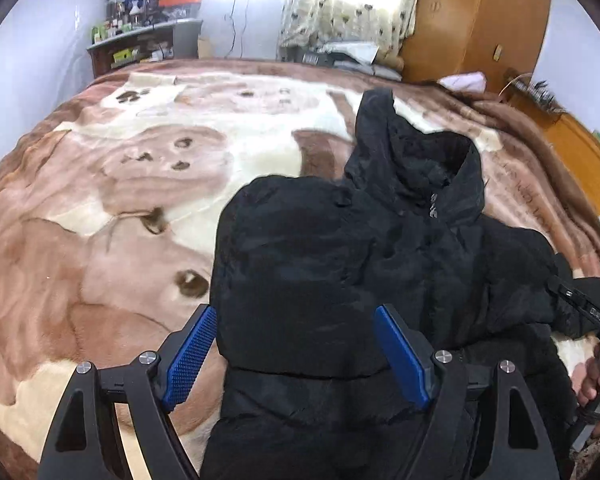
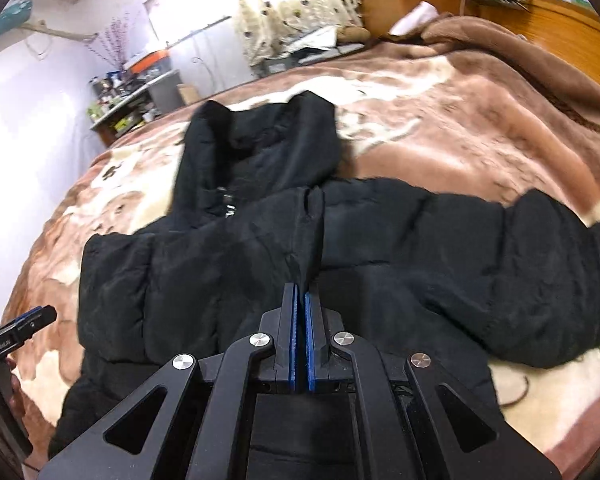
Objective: Fold large clothes
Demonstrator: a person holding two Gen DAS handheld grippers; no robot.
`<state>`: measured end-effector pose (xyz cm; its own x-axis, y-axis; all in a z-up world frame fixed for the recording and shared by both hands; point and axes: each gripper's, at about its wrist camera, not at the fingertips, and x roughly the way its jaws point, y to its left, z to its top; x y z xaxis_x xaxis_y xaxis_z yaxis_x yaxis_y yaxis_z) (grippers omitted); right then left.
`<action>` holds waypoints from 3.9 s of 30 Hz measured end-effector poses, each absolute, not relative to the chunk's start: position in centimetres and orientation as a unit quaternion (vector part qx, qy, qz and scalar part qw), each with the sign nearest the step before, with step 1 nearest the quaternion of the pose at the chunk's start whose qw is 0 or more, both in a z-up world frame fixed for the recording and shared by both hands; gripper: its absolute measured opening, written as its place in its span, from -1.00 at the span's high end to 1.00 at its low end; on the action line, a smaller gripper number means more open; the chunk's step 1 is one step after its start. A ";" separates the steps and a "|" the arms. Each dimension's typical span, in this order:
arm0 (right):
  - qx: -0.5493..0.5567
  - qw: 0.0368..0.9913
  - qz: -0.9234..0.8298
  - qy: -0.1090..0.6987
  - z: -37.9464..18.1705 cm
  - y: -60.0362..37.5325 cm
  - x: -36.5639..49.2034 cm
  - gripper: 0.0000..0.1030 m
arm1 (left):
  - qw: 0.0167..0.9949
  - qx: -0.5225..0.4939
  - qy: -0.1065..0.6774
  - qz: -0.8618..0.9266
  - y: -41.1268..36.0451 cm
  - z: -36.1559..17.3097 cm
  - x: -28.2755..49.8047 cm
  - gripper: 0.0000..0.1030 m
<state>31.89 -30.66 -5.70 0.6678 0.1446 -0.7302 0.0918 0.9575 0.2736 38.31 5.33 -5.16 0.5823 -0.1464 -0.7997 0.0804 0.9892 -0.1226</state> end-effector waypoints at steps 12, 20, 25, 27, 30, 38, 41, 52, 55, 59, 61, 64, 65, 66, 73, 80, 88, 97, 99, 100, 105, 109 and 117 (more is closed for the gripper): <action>0.097 0.880 -0.034 0.464 -10.7 -31.5 32.4 0.94 | 0.862 -0.012 0.505 -0.028 3.4 -10.9 41.9 -0.57; 0.043 0.878 -0.049 0.475 -12.1 -30.6 33.3 0.91 | 0.865 -0.004 0.501 -0.021 3.0 -11.8 41.9 -0.64; 0.021 0.876 -0.082 0.475 -10.7 -30.5 32.7 0.60 | 0.860 -0.005 0.509 -0.020 3.0 -10.9 41.3 -0.64; 0.008 0.891 -0.089 0.444 -9.2 -29.9 31.7 0.58 | 0.867 -0.030 0.496 -0.025 3.2 -9.7 40.2 -0.64; -0.036 0.905 -0.050 0.421 -8.5 -27.5 30.8 0.26 | 0.869 -0.051 0.491 -0.027 3.2 -8.6 38.9 -0.65; -0.038 0.876 -0.034 0.479 -11.1 -28.6 30.8 0.23 | 0.867 -0.046 0.491 -0.070 0.1 -6.9 35.4 -0.65; -0.013 0.883 -0.064 0.465 -9.4 -31.5 29.7 0.23 | 0.868 -0.045 0.487 -0.086 -1.5 -6.2 34.6 -0.64; 0.118 0.899 -0.207 0.367 -3.6 -47.9 19.6 -0.15 | 0.862 -0.044 0.476 -0.169 -10.3 -4.6 31.8 -0.65; 0.133 0.888 -0.264 0.353 -3.7 -52.1 17.1 -0.15 | 0.860 -0.023 0.477 -0.181 -13.1 -4.9 31.5 -0.65; 0.168 0.875 -0.307 0.335 -4.0 -57.1 15.7 -0.16 | 0.856 -0.007 0.481 -0.190 -15.6 -5.6 31.4 -0.65; 0.180 0.867 -0.326 0.331 -4.3 -58.7 15.4 -0.16 | 0.855 0.000 0.482 -0.190 -16.2 -6.1 31.4 -0.65; 0.202 0.861 -0.334 0.326 -4.7 -60.5 15.4 -0.17 | 0.857 0.007 0.480 -0.187 -17.0 -6.7 31.5 -0.65; 0.200 0.861 -0.334 0.328 -4.9 -60.8 15.5 -0.17 | 0.854 0.004 0.483 -0.192 -17.3 -7.0 31.7 -0.64; 0.190 0.858 -0.340 0.335 -5.2 -61.1 15.9 -0.17 | 0.853 0.003 0.485 -0.194 -17.5 -7.3 31.8 -0.65; 0.211 0.857 -0.333 0.332 -6.4 -63.0 17.1 -0.17 | 0.849 0.007 0.498 -0.178 -17.8 -8.5 33.2 -0.64; 0.194 0.865 -0.339 0.315 -5.4 -62.6 17.5 0.54 | 0.850 0.014 0.500 -0.169 -17.5 -8.9 34.1 -0.65; 0.168 0.898 -0.281 0.294 -2.1 -59.5 17.7 0.91 | 0.849 -0.009 0.501 -0.166 -15.6 -8.5 34.0 -0.65; 0.144 0.938 -0.164 0.269 2.0 -51.4 20.4 0.92 | 0.857 -0.032 0.489 -0.158 -12.3 -7.0 33.8 -0.64; 0.142 0.942 -0.141 0.270 2.3 -49.8 21.1 0.92 | 0.857 -0.040 0.488 -0.159 -11.6 -6.8 33.8 -0.65; 0.141 0.944 -0.123 0.272 2.4 -48.6 21.7 0.92 | 0.857 -0.047 0.488 -0.159 -11.1 -6.6 33.8 -0.65; 0.115 0.951 -0.058 0.280 2.4 -43.1 23.7 0.92 | 0.861 -0.073 0.480 -0.150 -8.2 -6.0 34.1 -0.65; 0.104 0.951 -0.007 0.292 2.2 -38.9 25.3 0.92 | 0.865 -0.090 0.475 -0.135 -5.7 -5.6 34.3 -0.65; 0.083 0.941 0.076 0.320 0.5 -31.1 28.2 0.92 | 0.868 -0.117 0.470 -0.109 -1.0 -5.6 34.7 -0.65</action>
